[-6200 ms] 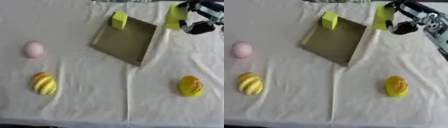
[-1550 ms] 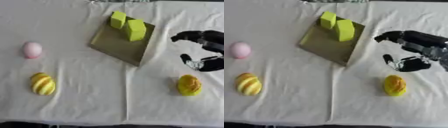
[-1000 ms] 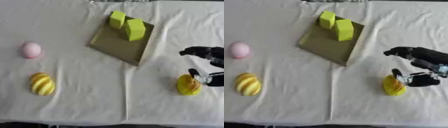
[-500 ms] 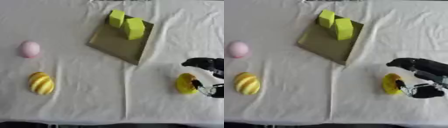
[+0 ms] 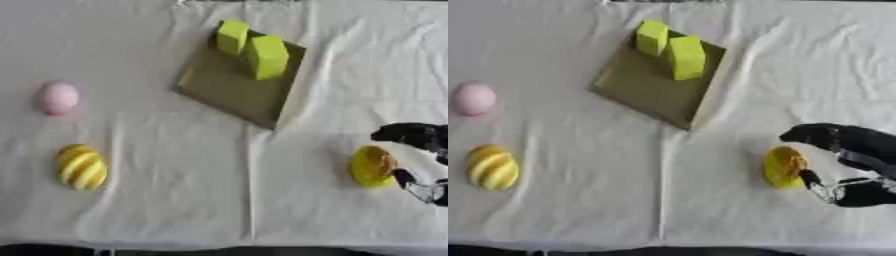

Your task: Pick up objects on the table and place them in the box.

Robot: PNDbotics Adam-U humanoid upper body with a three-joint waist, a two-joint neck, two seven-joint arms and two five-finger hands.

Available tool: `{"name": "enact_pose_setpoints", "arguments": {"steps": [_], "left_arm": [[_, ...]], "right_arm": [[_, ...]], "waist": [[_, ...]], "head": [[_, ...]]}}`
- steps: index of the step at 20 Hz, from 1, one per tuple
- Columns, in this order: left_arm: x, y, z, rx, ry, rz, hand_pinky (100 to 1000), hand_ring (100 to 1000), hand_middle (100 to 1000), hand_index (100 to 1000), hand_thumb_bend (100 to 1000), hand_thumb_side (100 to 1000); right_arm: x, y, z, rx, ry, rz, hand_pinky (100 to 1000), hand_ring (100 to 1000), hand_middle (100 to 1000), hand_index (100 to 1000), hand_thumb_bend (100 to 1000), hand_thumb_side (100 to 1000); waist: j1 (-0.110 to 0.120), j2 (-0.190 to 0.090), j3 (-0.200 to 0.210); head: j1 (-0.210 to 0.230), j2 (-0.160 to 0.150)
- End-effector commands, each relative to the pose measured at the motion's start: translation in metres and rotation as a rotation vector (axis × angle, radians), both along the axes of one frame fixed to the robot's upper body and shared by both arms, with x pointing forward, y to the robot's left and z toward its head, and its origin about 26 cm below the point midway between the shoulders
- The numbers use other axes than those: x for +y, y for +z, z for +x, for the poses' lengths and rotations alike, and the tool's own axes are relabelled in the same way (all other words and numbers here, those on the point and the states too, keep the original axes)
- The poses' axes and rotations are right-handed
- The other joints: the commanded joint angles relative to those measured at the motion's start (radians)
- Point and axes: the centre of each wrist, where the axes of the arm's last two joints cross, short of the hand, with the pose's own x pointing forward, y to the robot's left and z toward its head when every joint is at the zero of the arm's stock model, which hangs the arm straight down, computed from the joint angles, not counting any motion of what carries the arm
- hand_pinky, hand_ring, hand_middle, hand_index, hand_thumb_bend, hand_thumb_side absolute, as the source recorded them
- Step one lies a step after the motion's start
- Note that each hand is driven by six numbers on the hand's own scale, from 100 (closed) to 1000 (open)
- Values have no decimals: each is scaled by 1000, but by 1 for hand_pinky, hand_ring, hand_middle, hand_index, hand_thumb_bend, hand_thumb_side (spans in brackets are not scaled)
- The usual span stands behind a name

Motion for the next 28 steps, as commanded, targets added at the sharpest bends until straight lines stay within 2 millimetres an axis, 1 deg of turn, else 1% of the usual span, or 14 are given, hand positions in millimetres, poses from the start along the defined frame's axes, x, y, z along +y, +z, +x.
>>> {"name": "enact_pose_setpoints", "arguments": {"steps": [1,3,10,14,17,21,22,24,26,27,28], "left_arm": [[3,8,-1,-24,-1,24,832,719,667,753,100,712],[3,8,-1,-23,-3,22,832,719,668,753,100,713],[2,8,-1,-20,-11,17,833,719,668,753,100,713],[2,8,-1,-20,-13,18,834,719,668,753,100,713],[2,8,-1,-20,-13,20,834,719,669,753,100,712],[3,9,-1,-25,-11,24,834,720,669,753,100,709],[3,9,-1,-26,-11,25,834,720,669,753,100,708],[3,9,-1,-28,-11,27,834,720,669,753,100,707],[3,9,-1,-28,-11,27,835,720,670,753,100,708],[3,9,-1,-28,-11,27,835,720,670,753,100,708],[3,9,-1,-27,-11,27,835,720,670,753,100,708]], "right_arm": [[1,6,1,-15,13,-37,1000,1000,930,1000,148,359],[1,5,2,-14,9,-46,1000,1000,925,1000,177,334],[0,1,5,-42,-38,-68,1000,1000,917,1000,210,343],[-2,-4,6,-51,-65,-95,1000,1000,912,1000,254,327],[-4,-10,6,-49,-83,-117,999,1000,910,1000,267,326],[-8,-17,6,-35,-100,-131,999,1000,894,1000,247,341],[-8,-18,6,-32,-98,-131,998,1000,883,1000,233,343],[-7,-20,6,-30,-94,-121,993,1000,839,966,183,335],[-6,-19,6,-34,-95,-99,985,1000,772,890,125,311],[-6,-19,6,-38,-97,-86,981,1000,742,867,110,297],[-6,-18,6,-43,-99,-71,976,997,682,825,100,276]], "waist": [[-9,-161,2],[-8,-161,3],[-6,-158,9],[-3,-156,13],[-2,-155,15],[1,-155,15],[2,-155,16],[3,-155,16],[4,-155,15],[5,-155,15],[5,-155,14]], "head": [[-4,0],[-6,0],[-13,-1],[-14,0],[-15,1],[-16,2],[-17,2],[-18,3],[-18,4],[-18,4],[-18,4]]}}
